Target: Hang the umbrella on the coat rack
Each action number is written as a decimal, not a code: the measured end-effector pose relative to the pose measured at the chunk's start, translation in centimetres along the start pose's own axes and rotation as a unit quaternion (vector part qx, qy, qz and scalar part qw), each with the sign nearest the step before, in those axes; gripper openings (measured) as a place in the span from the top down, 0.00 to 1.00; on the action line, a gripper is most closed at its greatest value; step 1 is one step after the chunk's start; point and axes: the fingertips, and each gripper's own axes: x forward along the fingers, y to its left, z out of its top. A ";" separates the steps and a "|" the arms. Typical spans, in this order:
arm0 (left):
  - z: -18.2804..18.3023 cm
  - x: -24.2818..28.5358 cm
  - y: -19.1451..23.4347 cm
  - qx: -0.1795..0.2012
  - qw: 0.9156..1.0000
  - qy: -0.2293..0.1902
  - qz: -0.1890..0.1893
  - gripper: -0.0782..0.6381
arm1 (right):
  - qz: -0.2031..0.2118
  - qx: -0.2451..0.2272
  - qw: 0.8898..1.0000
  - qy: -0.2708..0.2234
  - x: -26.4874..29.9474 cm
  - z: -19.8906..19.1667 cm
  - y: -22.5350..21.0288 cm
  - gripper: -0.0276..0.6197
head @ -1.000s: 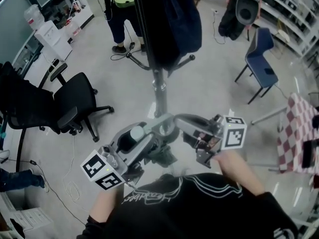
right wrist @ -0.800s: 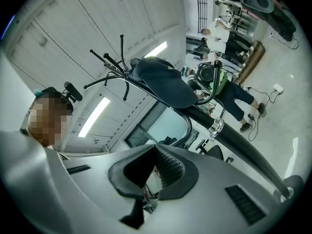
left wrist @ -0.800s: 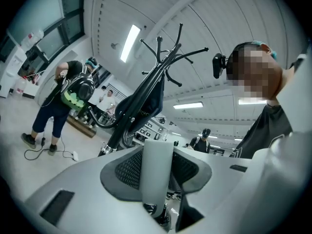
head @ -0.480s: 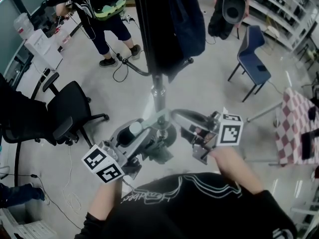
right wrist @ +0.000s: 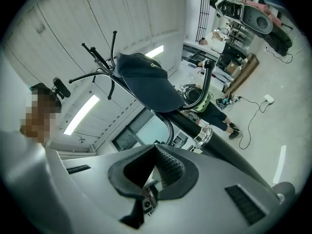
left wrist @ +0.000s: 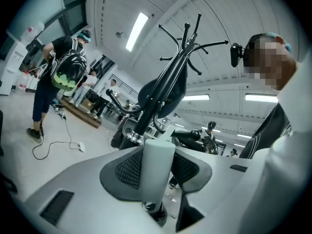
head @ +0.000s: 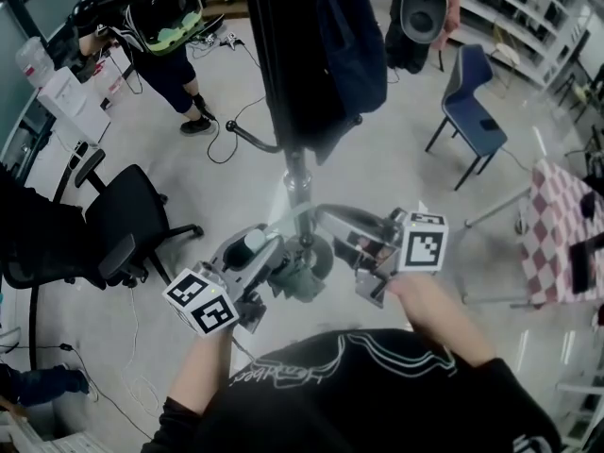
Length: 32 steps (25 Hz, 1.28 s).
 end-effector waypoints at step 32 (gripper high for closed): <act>-8.1 5.8 4.2 0.025 0.993 0.117 -0.013 0.62 | -0.034 0.101 0.992 -0.073 -4.1 -1.1 -4.2 0.93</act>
